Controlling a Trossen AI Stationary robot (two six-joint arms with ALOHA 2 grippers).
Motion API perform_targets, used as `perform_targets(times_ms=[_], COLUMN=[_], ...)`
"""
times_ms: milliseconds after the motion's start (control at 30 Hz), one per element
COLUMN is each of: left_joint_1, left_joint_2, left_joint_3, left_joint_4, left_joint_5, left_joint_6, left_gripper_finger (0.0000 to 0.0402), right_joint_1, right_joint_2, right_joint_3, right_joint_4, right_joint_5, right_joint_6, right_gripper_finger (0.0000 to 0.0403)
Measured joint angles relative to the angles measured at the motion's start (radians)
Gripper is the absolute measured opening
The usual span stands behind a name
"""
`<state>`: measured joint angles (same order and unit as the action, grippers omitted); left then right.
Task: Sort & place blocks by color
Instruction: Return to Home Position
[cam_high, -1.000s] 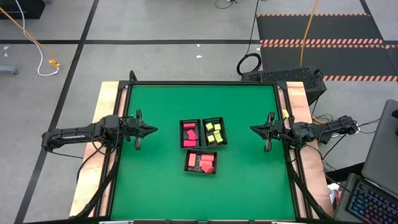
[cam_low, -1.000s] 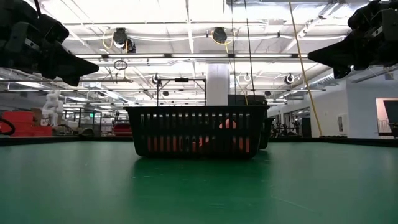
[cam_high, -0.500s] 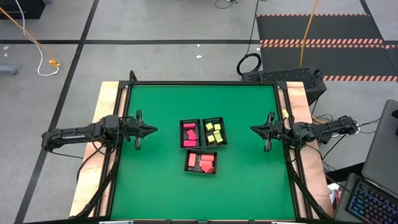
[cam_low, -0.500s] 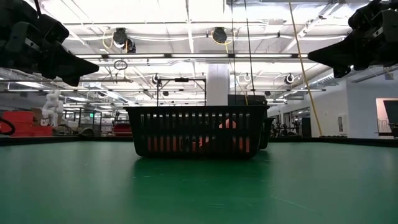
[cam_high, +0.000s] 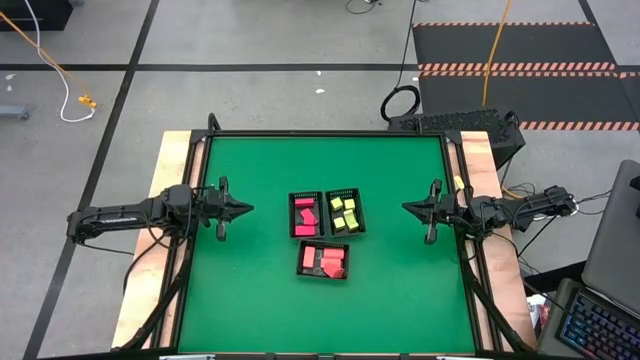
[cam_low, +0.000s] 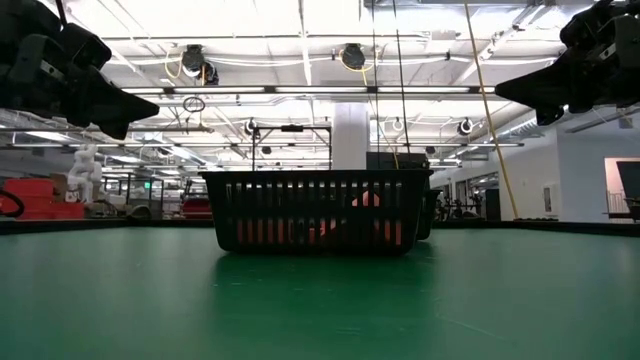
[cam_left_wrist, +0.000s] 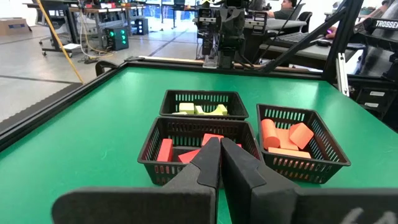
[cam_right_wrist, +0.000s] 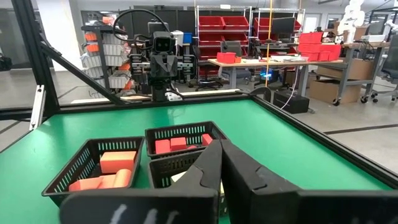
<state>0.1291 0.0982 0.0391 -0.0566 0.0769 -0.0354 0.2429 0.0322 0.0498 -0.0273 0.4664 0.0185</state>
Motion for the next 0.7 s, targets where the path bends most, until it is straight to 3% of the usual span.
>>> perform_targets(times_ms=[700], left_joint_1=[0.000], left_joint_2=[0.000], left_joint_3=[0.000], left_joint_4=[0.000], left_joint_5=[0.000], left_joint_6=[0.041], left_gripper_finger=[0.0017], right_joint_1=[0.000], right_joint_2=[0.000], right_joint_3=[0.000], right_joint_4=[0.000], right_joint_5=[0.000], right_joint_6=[0.000], right_gripper_finger=[0.0000])
